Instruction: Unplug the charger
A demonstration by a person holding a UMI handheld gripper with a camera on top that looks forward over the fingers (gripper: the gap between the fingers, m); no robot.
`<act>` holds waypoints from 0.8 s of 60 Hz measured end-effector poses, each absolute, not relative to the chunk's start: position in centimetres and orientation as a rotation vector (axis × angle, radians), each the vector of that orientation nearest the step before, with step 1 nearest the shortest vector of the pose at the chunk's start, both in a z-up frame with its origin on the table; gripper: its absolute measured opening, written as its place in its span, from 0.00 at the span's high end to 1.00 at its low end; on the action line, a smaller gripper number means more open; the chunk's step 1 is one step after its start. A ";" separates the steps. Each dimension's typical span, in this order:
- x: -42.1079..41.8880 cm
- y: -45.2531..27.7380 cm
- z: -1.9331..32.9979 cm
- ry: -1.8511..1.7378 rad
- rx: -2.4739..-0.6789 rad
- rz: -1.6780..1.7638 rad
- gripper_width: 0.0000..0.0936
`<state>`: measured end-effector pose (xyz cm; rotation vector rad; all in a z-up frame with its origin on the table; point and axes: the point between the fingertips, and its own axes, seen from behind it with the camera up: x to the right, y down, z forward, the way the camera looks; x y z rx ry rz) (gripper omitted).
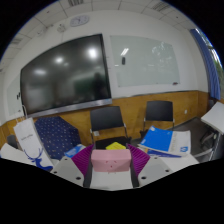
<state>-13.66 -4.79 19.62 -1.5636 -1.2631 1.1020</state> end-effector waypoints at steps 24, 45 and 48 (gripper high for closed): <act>-9.6 5.0 1.5 -1.550 -1.833 0.721 0.40; -8.3 5.4 -0.7 -1.618 -1.834 0.636 0.08; -7.5 4.9 0.9 -1.604 -1.834 0.647 0.09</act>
